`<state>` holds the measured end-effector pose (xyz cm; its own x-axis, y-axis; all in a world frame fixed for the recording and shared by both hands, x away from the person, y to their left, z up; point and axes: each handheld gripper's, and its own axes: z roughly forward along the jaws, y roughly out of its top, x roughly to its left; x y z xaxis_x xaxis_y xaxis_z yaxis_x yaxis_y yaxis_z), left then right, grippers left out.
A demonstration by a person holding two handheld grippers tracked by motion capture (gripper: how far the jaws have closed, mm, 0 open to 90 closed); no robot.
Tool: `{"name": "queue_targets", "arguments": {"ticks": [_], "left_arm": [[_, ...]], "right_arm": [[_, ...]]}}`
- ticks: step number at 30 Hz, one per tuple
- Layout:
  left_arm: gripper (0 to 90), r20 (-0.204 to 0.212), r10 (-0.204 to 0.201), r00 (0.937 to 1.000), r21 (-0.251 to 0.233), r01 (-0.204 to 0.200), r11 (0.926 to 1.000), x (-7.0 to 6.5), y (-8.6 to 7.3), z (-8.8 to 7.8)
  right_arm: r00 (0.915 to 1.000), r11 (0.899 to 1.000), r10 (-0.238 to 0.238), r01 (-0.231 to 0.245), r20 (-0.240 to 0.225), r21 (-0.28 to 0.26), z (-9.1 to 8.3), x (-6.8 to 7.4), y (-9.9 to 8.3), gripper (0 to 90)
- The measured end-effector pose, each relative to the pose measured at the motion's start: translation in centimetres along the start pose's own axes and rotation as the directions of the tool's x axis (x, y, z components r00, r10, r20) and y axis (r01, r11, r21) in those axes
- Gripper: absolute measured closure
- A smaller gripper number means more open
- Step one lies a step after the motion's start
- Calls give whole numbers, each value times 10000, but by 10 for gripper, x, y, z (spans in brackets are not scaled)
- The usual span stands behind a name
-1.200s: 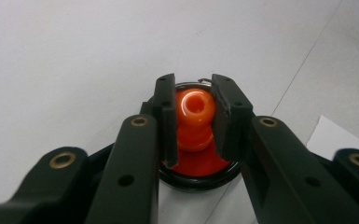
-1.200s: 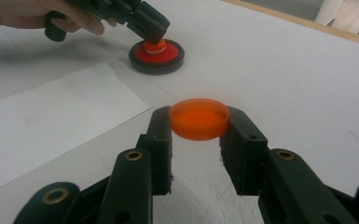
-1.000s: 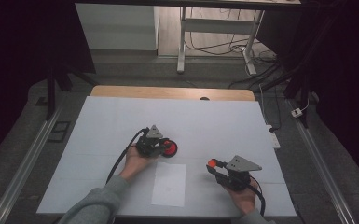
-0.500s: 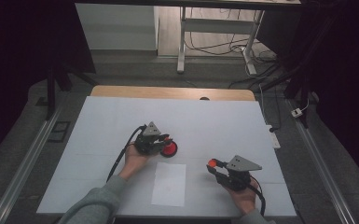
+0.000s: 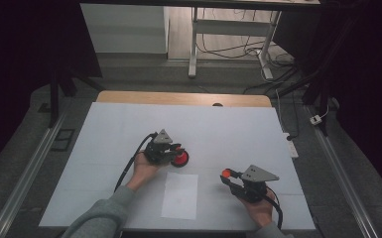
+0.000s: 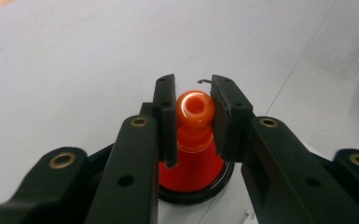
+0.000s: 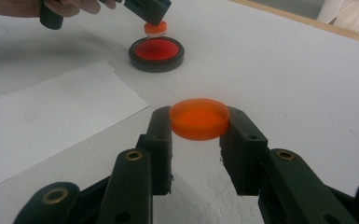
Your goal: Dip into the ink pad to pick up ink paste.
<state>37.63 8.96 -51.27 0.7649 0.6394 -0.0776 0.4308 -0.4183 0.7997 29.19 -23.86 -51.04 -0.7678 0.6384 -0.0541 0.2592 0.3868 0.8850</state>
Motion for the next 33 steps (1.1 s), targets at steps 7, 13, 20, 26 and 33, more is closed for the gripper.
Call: {"name": "queue_targets", "arguments": {"ticks": [7, 13, 20, 26, 33], "left_arm": [[727, -73, 96, 9999, 291, -94, 9995, 0, -3, 6], [728, -78, 89, 9999, 454, -86, 9989, 1, -6, 11], [728, -170, 171, 9997, 394, -165, 9991, -1, -7, 11], [729, -206, 226, 9995, 231, -222, 9995, -1, -10, 12], [730, -418, 349, 9985, 194, -341, 9992, -5, -11, 12]], "right_arm": [[10000, 10000, -15, 15, -29, 36, 0, 0, 0, 641], [10000, 10000, 3, -3, -20, 35, 0, 0, 0, 641], [10000, 10000, 9, -9, -23, 34, 0, 0, 0, 641], [10000, 10000, 0, 0, -17, 35, 0, 0, 0, 642], [10000, 10000, -33, 33, -15, 35, 0, 1, 0, 641]]}}
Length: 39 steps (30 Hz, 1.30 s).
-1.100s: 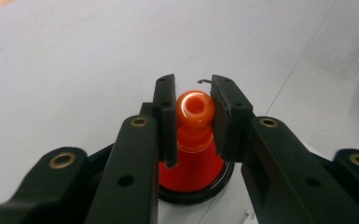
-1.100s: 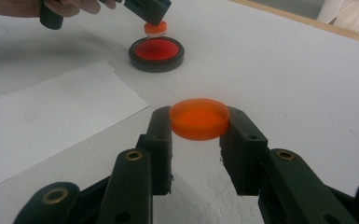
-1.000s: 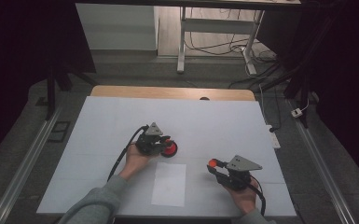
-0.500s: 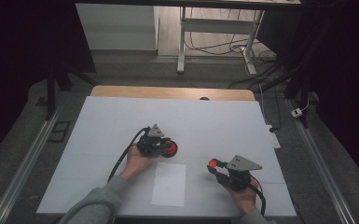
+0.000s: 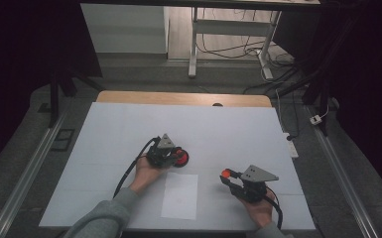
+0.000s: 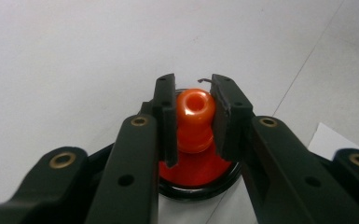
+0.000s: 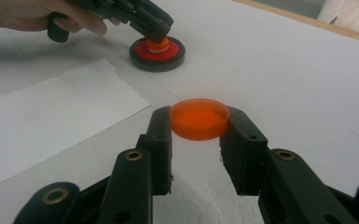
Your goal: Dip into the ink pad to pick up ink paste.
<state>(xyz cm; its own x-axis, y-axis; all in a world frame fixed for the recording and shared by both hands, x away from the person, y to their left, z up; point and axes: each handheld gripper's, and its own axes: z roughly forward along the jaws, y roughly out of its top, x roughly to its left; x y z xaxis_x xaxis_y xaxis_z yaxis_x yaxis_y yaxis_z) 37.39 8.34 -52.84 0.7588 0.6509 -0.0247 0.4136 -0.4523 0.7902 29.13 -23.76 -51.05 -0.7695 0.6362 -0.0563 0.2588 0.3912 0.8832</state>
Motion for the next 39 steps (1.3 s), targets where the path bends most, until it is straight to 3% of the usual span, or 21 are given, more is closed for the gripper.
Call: {"name": "queue_targets", "arguments": {"ticks": [33, 37, 39], "left_arm": [[729, -122, -8, 9999, -52, 8, 10000, -2, 0, 0], [726, -88, -194, 9998, -279, 191, 9994, 1, -1, -1], [726, -8, -257, 9997, -738, 255, 9969, 2, 1, -6]], "right_arm": [[10000, 10000, 5, -5, 8, -17, 1, 0, 0, 641], [10000, 10000, 42, -42, 17, -42, 1, -1, 0, 641], [10000, 10000, 55, -55, 36, -62, 0, -1, 0, 641]]}}
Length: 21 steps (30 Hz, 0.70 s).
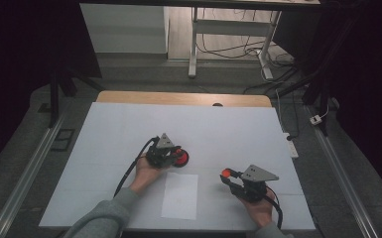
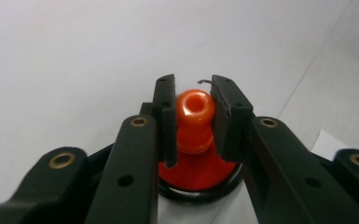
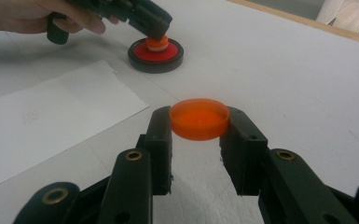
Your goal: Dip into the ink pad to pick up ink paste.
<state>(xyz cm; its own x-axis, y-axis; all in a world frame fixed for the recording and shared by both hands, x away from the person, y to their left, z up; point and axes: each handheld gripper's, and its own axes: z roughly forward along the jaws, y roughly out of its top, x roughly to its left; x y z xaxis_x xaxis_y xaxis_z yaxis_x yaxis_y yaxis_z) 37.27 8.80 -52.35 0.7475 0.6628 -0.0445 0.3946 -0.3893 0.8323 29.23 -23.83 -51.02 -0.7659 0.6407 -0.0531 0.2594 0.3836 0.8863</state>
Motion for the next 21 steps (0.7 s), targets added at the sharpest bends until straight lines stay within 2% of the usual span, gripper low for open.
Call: {"name": "queue_targets", "arguments": {"ticks": [2, 5, 15, 21], "left_arm": [[726, -64, -33, 10000, -286, 31, 9996, 0, 4, -6], [726, 101, -303, 9995, -520, 307, 9982, 3, 8, -14], [726, 538, -369, 9979, -561, 399, 9976, 8, 14, -26], [725, 797, -383, 9961, -777, 445, 9960, 9, 20, -40]], "right_arm": [[10000, 10000, -3, 3, 10, -15, -1, 0, 0, 641], [10000, 10000, 4, -4, 9, -20, -1, -1, 0, 641], [10000, 10000, -45, 45, 27, -32, -1, -1, -1, 641], [10000, 10000, -28, 28, 50, -12, -2, -2, -1, 641]]}}
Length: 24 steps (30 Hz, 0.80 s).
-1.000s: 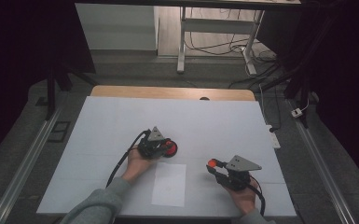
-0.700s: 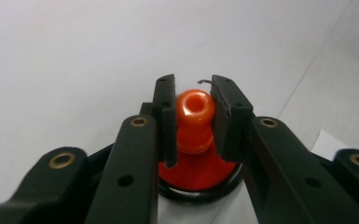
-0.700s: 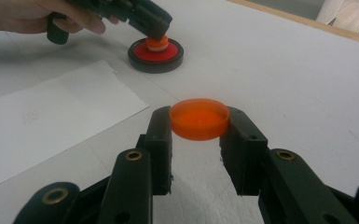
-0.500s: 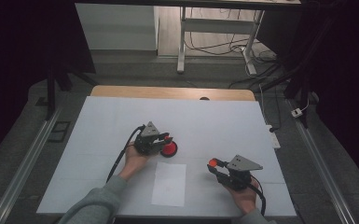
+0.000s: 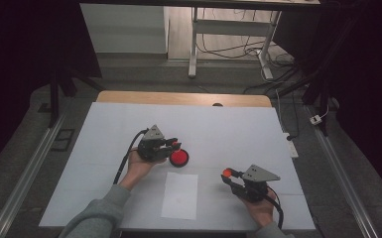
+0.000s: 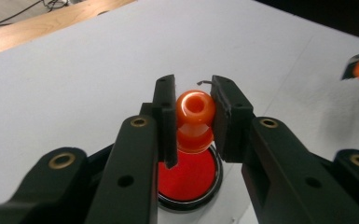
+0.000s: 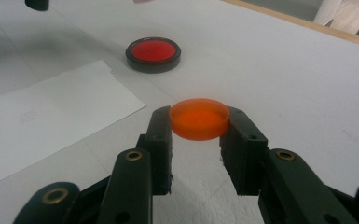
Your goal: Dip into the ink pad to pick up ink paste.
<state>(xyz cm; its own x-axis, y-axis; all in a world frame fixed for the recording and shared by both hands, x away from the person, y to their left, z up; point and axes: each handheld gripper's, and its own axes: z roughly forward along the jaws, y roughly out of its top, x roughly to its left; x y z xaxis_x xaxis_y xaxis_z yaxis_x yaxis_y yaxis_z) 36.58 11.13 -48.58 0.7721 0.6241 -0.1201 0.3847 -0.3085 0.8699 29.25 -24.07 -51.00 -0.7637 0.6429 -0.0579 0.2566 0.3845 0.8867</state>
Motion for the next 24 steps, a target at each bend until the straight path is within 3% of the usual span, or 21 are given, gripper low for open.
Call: {"name": "queue_targets", "arguments": {"ticks": [8, 24], "left_arm": [[725, 315, 269, 9991, 205, -275, 9994, -5, 0, -17], [725, 766, 238, 9968, 114, -247, 9996, -9, 3, -25]], "right_arm": [[10000, 10000, -77, 77, 21, 30, 0, 0, 0, 641], [10000, 10000, -47, 47, 78, 53, -1, -2, -1, 641]]}}
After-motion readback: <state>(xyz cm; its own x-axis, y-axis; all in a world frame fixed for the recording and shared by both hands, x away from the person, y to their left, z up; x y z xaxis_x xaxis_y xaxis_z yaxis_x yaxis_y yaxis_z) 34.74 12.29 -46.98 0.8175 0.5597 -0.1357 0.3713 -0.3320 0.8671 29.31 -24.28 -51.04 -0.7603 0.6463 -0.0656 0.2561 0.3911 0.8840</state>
